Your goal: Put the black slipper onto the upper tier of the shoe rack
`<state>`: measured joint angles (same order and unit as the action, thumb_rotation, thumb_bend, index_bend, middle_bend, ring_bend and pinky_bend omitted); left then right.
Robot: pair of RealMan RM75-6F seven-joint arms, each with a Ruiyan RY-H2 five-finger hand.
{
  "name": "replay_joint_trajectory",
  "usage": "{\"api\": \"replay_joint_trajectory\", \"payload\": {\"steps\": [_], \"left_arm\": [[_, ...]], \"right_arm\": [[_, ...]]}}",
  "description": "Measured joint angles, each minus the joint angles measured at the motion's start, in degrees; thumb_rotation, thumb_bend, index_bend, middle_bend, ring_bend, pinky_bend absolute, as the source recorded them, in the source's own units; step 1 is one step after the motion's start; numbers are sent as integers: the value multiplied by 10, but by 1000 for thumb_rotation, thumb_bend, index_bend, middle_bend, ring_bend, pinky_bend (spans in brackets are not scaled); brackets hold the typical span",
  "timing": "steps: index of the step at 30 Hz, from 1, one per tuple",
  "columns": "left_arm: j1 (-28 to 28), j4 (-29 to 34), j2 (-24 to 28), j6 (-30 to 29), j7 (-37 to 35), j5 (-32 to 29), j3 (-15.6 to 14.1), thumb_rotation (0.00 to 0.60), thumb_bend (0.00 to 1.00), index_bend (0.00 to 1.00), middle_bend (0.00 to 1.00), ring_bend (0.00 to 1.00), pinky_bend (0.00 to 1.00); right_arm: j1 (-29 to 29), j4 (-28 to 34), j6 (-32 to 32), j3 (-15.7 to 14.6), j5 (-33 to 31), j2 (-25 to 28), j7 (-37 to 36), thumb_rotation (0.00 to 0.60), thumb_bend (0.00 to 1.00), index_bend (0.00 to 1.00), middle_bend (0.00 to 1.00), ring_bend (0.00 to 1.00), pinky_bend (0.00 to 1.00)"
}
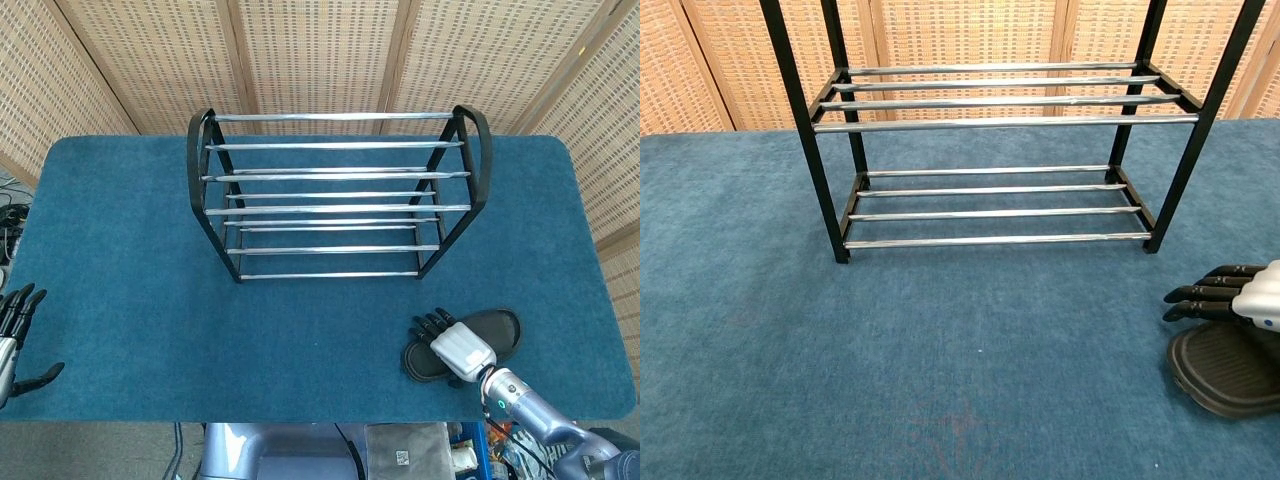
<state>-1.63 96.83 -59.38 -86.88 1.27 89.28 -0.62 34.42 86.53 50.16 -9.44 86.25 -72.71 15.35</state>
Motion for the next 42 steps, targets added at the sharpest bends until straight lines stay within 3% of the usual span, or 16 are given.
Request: {"api": "replay_joint_trajectory", "payload": {"steps": [3,6,10,13,20,24,34,42], "left_arm": [[-1,0,-1,4,4,-1,0,600,200,0,0,0,0],[-2,1,-2,5,7,-3,0,600,200,0,0,0,0],[-2,2,-2,5,7,-3,0,600,200,0,0,0,0],[-2,2,-2,5,6,-4,0,600,199,0,0,0,0],[-2,2,-1,5,4,-4,0,600,200,0,0,0,0],[-2,2,0,5,2,-3,0,600,200,0,0,0,0],[-3,1,0,7,0,-6,0,600,200,0,0,0,0],[-6,1,0,13,1,-14,3,600,200,0,0,0,0]], "right_arm": [[-1,-6,7,2,12,-4,-6,600,0,13,94,18,58],[2,-16,6,4,24,-12,-13,600,55,139,259,135,171],[10,-18,-9,11,23,-17,-11,600,261,364,434,280,289],[12,-16,-11,12,27,-17,-9,600,372,422,490,325,311],[7,-6,20,5,65,-8,-17,600,461,434,496,331,311],[3,3,59,-6,118,8,-19,600,477,434,496,331,311],[12,66,155,-37,295,102,26,600,505,435,497,331,328],[40,107,160,-23,355,164,81,600,517,440,501,333,340]]}}
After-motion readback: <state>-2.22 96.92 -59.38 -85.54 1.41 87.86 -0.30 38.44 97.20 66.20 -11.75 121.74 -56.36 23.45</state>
